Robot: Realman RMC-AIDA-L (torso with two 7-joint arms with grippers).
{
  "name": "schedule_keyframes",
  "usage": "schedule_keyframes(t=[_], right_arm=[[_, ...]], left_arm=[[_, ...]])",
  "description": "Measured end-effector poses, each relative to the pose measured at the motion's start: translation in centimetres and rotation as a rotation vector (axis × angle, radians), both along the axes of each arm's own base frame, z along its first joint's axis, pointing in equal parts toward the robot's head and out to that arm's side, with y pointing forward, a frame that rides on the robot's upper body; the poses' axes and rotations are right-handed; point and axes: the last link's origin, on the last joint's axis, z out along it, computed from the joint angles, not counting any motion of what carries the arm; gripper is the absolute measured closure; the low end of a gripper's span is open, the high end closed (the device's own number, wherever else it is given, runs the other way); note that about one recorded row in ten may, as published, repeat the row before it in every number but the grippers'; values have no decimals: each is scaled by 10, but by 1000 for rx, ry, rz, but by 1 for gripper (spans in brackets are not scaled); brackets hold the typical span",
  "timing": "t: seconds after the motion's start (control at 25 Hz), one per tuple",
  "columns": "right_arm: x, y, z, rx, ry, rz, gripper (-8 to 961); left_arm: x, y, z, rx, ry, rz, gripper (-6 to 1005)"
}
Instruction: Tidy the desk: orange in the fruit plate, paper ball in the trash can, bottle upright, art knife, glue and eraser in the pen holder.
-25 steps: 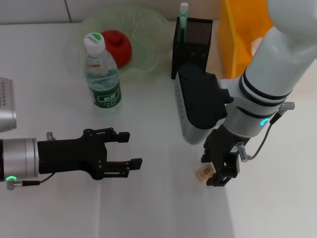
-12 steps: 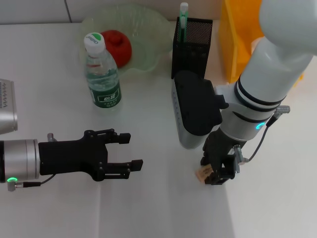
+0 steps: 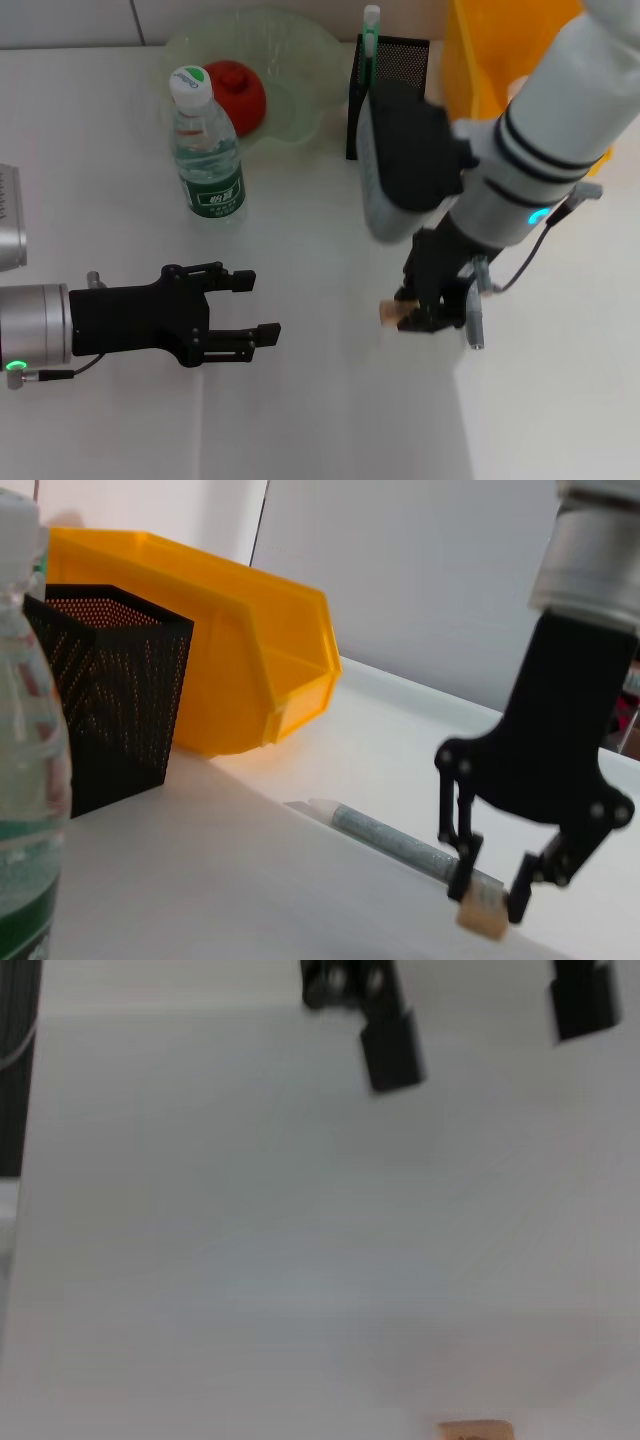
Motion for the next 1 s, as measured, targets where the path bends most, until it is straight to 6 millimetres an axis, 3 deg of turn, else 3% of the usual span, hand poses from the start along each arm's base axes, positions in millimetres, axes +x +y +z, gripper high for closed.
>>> schedule_keyframes(t=[0.04,0.08,0.2,0.24,0.32,0.44,0.6,1.0], right_arm=[[-9,6,17,43,50,-12,698],[-9,6,17,43,50,-12,695],[-20,23,47,171,123,-34,687],[-25,39,67,276,181,-57,685],[-26,45,76,320,211,-65,679],[-32,75,102,514,367,-78,671],[-29,92,105,615,433,-91,661],[-19,115,88,674,450,-102,634]], left_arm=[[0,0,0,1,1,0,196],[0,0,0,1,1,0,197],[-1,-1,0,1,1,2,196],[-1,-1,0,0,0,2,196],[-1,-1,0,0,0,2,196],[-1,-2,-1,-1,-3,1,195],[0,-2,-2,-1,-4,0,196],[3,3,0,15,-7,-5,196]])
